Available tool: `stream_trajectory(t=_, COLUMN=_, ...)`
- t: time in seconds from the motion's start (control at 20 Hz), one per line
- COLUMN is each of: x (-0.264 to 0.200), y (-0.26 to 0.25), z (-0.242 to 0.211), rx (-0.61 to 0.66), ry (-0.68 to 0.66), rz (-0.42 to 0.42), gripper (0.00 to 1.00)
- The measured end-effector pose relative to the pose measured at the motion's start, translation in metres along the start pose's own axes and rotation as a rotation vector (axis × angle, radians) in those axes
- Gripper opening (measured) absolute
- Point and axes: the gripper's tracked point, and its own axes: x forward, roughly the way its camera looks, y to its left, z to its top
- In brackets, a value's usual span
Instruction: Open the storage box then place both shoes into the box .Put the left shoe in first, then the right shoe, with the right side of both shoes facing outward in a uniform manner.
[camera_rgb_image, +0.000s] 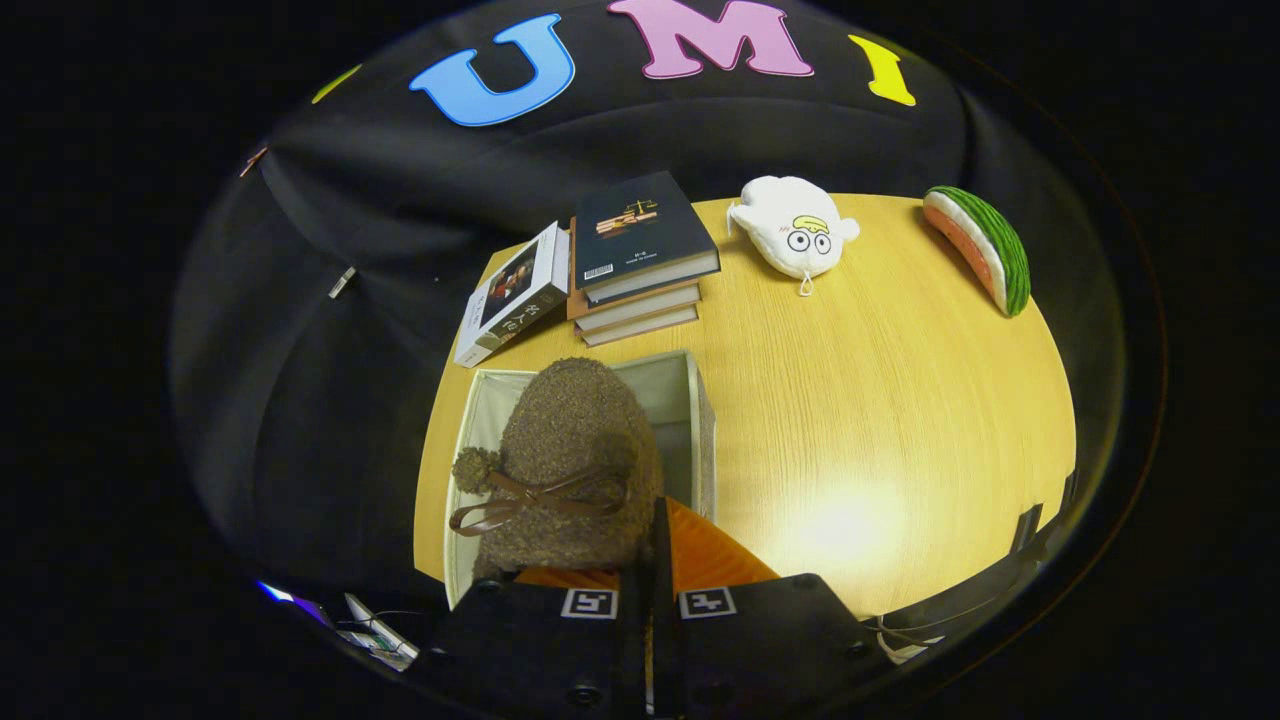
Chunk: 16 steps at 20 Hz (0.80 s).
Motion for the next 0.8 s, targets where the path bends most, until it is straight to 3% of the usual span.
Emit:
stream_trajectory(t=0.1, x=0.002, y=0.005, z=-0.005, rx=0.017, ry=0.017, rz=0.029, gripper=0.12)
stream_trajectory(t=0.25, x=0.0, y=0.019, z=0.0, rx=0.04, ry=0.008, rz=0.093, gripper=0.75)
stream_trajectory(t=0.35, x=0.001, y=0.016, z=0.006, rx=0.017, ry=-0.011, rz=0.077, gripper=1.0)
stream_trajectory(t=0.8, x=-0.004, y=0.01, z=0.012, rx=-0.015, ry=-0.04, rz=0.09, gripper=0.99)
